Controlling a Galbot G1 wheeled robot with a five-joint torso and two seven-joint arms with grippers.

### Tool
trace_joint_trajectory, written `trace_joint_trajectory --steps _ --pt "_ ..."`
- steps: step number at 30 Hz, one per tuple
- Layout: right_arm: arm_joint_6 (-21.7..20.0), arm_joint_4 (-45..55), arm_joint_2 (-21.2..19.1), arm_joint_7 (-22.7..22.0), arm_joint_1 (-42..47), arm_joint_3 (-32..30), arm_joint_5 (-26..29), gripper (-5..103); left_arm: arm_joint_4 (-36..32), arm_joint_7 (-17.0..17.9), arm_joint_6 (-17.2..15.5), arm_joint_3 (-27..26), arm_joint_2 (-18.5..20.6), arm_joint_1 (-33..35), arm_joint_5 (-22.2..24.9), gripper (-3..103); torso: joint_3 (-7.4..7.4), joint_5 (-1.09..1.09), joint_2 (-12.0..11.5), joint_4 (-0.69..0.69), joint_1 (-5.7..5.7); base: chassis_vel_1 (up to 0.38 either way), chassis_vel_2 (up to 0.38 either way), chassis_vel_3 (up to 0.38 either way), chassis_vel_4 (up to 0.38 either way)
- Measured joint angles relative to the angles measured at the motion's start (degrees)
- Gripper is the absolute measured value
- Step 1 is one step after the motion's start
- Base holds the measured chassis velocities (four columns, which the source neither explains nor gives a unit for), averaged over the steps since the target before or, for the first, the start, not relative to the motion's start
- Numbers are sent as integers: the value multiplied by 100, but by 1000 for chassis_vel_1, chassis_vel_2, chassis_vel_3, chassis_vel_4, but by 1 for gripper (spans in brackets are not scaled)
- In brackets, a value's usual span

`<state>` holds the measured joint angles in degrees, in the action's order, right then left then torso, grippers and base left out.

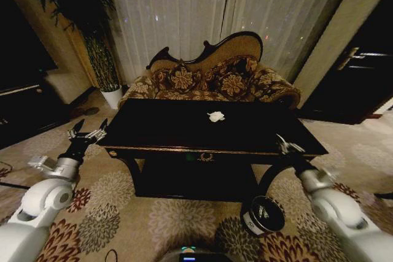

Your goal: Move to the front of the table and place the trash on the table into the trash bin.

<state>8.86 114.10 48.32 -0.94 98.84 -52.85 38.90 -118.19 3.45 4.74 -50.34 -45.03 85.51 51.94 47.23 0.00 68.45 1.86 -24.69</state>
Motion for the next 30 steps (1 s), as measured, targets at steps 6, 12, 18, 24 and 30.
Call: trace_joint_trajectory --steps 6,12,18,24,30 --pt "347 -611 366 194 185 -80 -314 1 0 0 0 0 0 0 0 100 1 0 -1 -1 -1 0 0 0 0" --pt "761 -1507 623 379 163 101 -605 1 0 0 0 0 0 0 0 100 0 0 -1 -1 -1 0 0 0 0" --pt "1096 -2404 877 459 -6 487 -929 1 0 0 0 0 0 0 0 100 1 0 -1 -1 -1 0 0 0 0" --pt "1263 -3144 997 471 -403 861 -1097 1 0 0 0 0 0 0 0 100 1 0 -1 -2 -1 0 0 0 0" --pt "1389 -3786 1072 481 -850 1239 -1383 1 0 0 1 0 0 0 0 100 1 0 -1 -1 -1 0 0 0 0"
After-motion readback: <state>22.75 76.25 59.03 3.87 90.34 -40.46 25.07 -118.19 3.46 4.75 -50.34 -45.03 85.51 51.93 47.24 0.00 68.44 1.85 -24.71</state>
